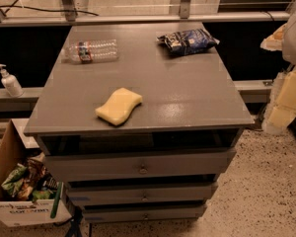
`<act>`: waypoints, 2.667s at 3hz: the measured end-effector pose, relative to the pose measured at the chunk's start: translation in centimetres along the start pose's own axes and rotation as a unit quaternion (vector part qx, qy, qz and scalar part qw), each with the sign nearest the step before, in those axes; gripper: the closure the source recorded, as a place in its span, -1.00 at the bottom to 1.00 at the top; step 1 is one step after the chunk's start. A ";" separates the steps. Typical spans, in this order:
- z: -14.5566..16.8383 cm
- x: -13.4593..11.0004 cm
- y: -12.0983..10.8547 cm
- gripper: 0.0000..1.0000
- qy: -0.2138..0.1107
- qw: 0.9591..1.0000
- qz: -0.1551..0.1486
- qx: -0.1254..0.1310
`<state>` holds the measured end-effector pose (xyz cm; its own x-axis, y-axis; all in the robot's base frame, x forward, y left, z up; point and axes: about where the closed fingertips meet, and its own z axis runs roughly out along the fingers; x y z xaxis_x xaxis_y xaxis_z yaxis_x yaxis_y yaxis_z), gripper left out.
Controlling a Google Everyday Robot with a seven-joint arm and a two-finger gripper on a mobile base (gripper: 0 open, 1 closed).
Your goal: Place water bottle upright
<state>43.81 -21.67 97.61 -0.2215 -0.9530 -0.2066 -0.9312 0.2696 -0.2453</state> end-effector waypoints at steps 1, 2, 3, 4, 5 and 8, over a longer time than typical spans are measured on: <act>0.0 0.0 0.0 -1.00 0.000 1.000 0.000 0.000; 0.8 -3.8 -1.9 -1.00 -0.013 0.999 -0.032 0.010; 2.4 -8.8 -5.2 -1.00 -0.026 0.997 -0.066 0.010; 2.4 -8.4 -5.1 -1.00 -0.024 0.998 -0.063 0.010; 3.8 -9.7 -6.8 -1.00 -0.039 0.997 -0.073 0.009; 11.2 -16.9 -15.0 -1.00 -0.047 0.992 -0.115 -0.003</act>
Offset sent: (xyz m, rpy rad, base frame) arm 0.0343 0.0385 0.0031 0.0007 -0.0283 0.0773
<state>64.76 -8.01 94.14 0.0254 -0.9722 -0.2326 -0.9555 0.0448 -0.2916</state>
